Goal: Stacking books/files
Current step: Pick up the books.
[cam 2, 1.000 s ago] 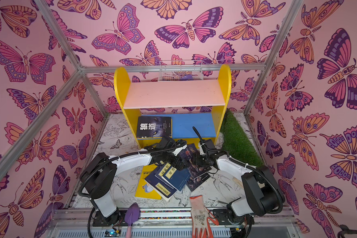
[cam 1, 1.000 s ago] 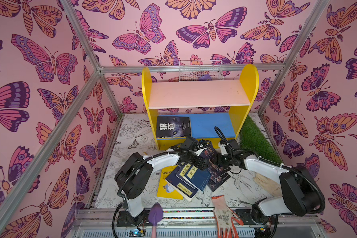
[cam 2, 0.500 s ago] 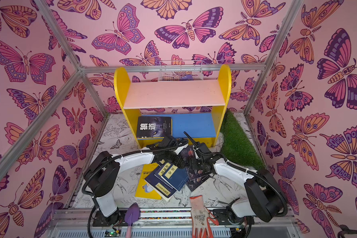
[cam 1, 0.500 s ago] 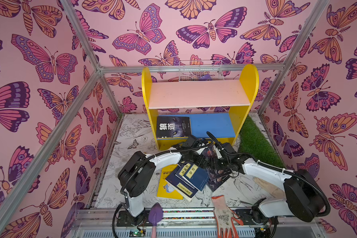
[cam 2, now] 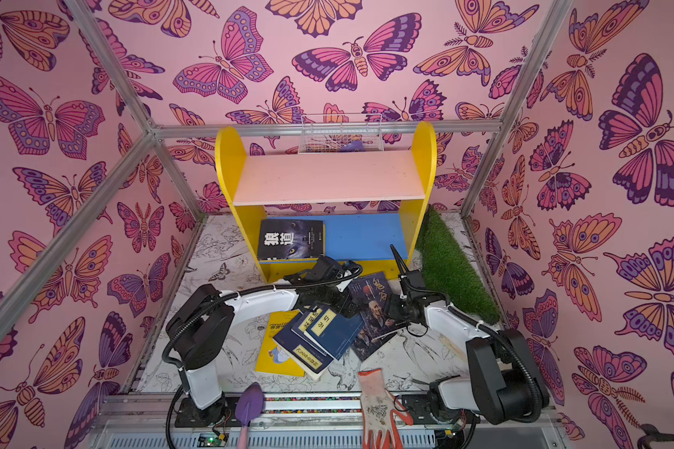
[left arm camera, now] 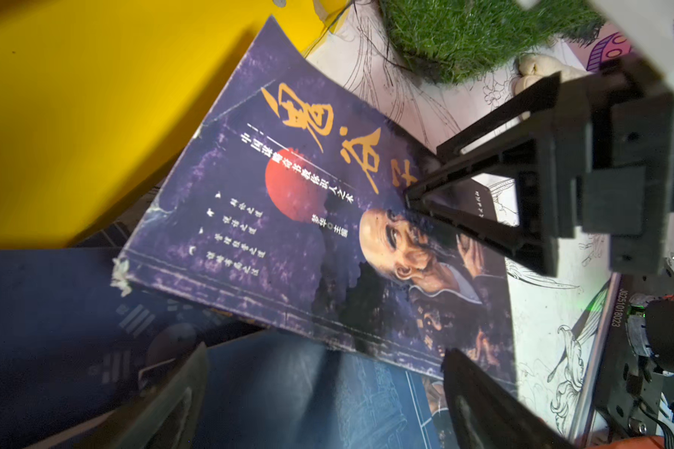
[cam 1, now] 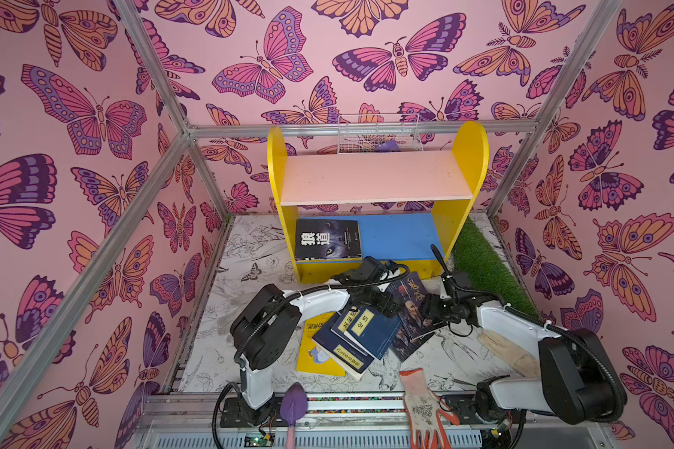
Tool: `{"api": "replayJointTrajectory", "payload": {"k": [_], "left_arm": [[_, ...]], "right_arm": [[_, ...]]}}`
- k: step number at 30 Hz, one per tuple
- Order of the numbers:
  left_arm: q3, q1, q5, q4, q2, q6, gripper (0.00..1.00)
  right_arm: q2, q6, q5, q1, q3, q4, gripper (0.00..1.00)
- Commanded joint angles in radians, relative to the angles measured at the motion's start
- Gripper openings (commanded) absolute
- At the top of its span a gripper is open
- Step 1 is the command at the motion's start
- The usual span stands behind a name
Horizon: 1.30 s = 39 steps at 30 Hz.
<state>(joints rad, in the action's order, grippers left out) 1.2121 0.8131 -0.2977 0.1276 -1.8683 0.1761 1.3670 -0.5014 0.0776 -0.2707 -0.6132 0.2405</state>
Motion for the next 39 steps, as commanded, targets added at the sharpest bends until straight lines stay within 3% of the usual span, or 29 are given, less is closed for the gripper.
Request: {"api": "replayJointTrajectory", "payload": {"k": [1,8,13,21,27,32,38,39], "left_arm": [[-0.013,0.006,0.021,0.124,-0.063,0.010,0.96],[-0.023,0.008,0.022,0.125,-0.053,0.005,0.96],[-0.017,0.008,0.014,0.138,-0.061,0.000,0.97],[-0.050,-0.032,-0.018,0.199,-0.053,-0.007,0.99],[-0.060,-0.057,-0.072,0.199,-0.052,-0.008,0.86],[-0.016,-0.055,-0.164,0.213,-0.081,-0.035,0.75],[0.053,-0.053,-0.204,0.256,-0.111,-0.061,0.71],[0.065,-0.052,-0.214,0.256,-0.115,-0.059,0.65]], "right_arm": [[0.040,-0.033,0.028,0.001,0.019,-0.015,0.73],[0.041,-0.016,-0.001,0.030,-0.003,-0.025,0.77],[0.075,0.027,0.092,0.020,-0.018,-0.044,0.73],[-0.020,0.109,0.113,-0.193,0.005,-0.026,0.70],[-0.071,0.122,0.091,-0.233,0.030,-0.019,0.70],[-0.035,0.144,0.016,-0.300,0.018,-0.014,0.70],[0.013,0.158,-0.040,-0.363,-0.006,-0.010,0.70],[0.023,0.160,-0.044,-0.368,-0.010,-0.008,0.70]]}}
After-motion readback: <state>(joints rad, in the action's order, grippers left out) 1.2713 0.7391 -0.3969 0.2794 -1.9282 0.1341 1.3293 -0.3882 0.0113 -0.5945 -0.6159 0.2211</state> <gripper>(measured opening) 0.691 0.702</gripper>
